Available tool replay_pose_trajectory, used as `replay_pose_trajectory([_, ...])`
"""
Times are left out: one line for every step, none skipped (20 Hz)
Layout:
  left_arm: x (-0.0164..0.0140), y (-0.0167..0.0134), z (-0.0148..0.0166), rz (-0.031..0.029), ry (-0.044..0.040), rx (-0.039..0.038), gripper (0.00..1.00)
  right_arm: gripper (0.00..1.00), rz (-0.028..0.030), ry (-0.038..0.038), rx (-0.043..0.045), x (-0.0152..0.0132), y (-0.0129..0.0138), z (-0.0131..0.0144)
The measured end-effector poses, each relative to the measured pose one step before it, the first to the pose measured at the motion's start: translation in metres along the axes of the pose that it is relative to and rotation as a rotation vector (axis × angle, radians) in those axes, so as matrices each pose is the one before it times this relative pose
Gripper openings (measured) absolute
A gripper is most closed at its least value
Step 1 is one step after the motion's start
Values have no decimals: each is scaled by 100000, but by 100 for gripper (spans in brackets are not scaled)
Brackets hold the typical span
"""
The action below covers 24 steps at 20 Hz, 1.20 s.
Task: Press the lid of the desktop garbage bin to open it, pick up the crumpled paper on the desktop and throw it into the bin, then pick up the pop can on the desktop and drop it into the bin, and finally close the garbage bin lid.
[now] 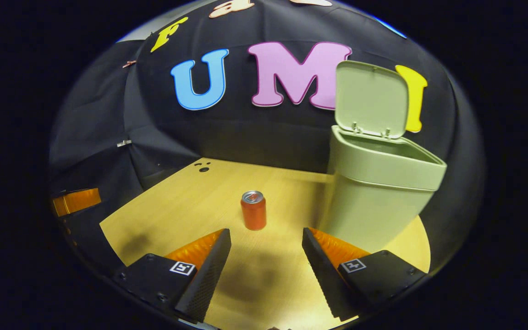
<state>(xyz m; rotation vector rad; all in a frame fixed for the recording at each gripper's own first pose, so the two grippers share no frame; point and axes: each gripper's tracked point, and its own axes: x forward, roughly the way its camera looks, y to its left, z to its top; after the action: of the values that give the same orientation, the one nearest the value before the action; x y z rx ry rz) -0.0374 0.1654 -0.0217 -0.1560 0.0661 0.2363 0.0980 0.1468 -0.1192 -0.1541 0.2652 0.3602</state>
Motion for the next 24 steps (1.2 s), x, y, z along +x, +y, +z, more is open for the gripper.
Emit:
replay_pose_trajectory([305, 65, -13, 795, 546, 0, 96, 98, 1480, 1142, 32, 1181, 382, -166])
replay_pose_trajectory([320, -31, -129, 571, 655, 92, 96, 98, 1489, 1261, -156, 1429, 382, -162])
replay_pose_trajectory([83, -4, -7, 776, 667, 36, 96, 98, 1233, 1202, -255, 1226, 250, -175])
replay_pose_trajectory([278, -167, -47, 1019, 957, -130, 96, 98, 1099, 1275, -385, 1281, 231, -179])
replay_pose_trajectory([340, 94, -138, 1265, 911, -390, 96, 98, 803, 1269, -375, 1066, 154, -270])
replay_pose_trajectory([118, 170, -264, 1356, 999, -577, 96, 98, 675, 1369, -268, 1172, 128, -169])
replay_pose_trajectory([123, 240, -297, 1522, 1121, -653, 96, 99, 546, 1425, 119, 1141, 176, -324])
replay_pose_trajectory([77, 298, -380, 1707, 1192, -676, 96, 99, 316, 1289, 285, 1140, 89, -246])
replay_pose_trajectory([-29, 225, -305, 1398, 1212, -719, 96, 99, -338, 1087, 370, 1211, -112, -247])
replay_pose_trajectory([30, 224, -416, 1410, 1220, -638, 96, 98, -615, 1015, 320, 1132, -226, -175])
replay_pose_trajectory([48, 180, -327, 1271, 1327, -444, 96, 99, -499, 1123, 447, 1103, -197, -208])
replay_pose_trajectory([93, 158, -452, 1172, 1303, -311, 96, 99, -1057, 1109, 653, 1064, -258, -222])
replay_pose_trajectory([45, 154, -332, 803, 1680, -180, 96, 99, -1048, 797, 927, 978, -314, -162])
replay_pose_trajectory([124, 37, -435, 678, 1479, 58, 96, 98, -268, 293, 956, 956, -95, -23])
replay_pose_trajectory([101, 27, -334, 815, 1204, 196, 96, 99, -328, 411, 551, 852, -94, -111])
replay_pose_trajectory([124, 45, -116, 1187, 1063, 236, 96, 99, -189, 380, 70, 974, -124, -73])
replay_pose_trajectory([207, 193, 169, 1381, 293, 333, 96, 99, -276, 530, -148, 863, -77, -306])
replay_pose_trajectory([43, 96, 73, 882, 295, -21, 96, 99, 59, 565, -245, 738, -19, -285])
replay_pose_trajectory([190, 80, 25, 778, 691, -437, 96, 99, -103, 639, -348, 730, 89, -295])
replay_pose_trajectory([163, 23, -85, 736, 682, -700, 96, 99, -250, 19, -75, 573, 97, -84])
replay_pose_trajectory([148, 60, -11, 608, 464, -876, 96, 99, 9, -249, 225, 509, 74, 68])
replay_pose_trajectory([189, 63, -145, 697, 589, -1040, 96, 99, 345, 115, 280, 441, 151, 51])
replay_pose_trajectory([108, -41, -81, 580, 719, -1211, 96, 99, 183, 164, 9, 411, 99, -108])
replay_pose_trajectory([231, -10, -109, 288, 565, -1166, 96, 99, 178, -38, -260, 410, 7, 94])
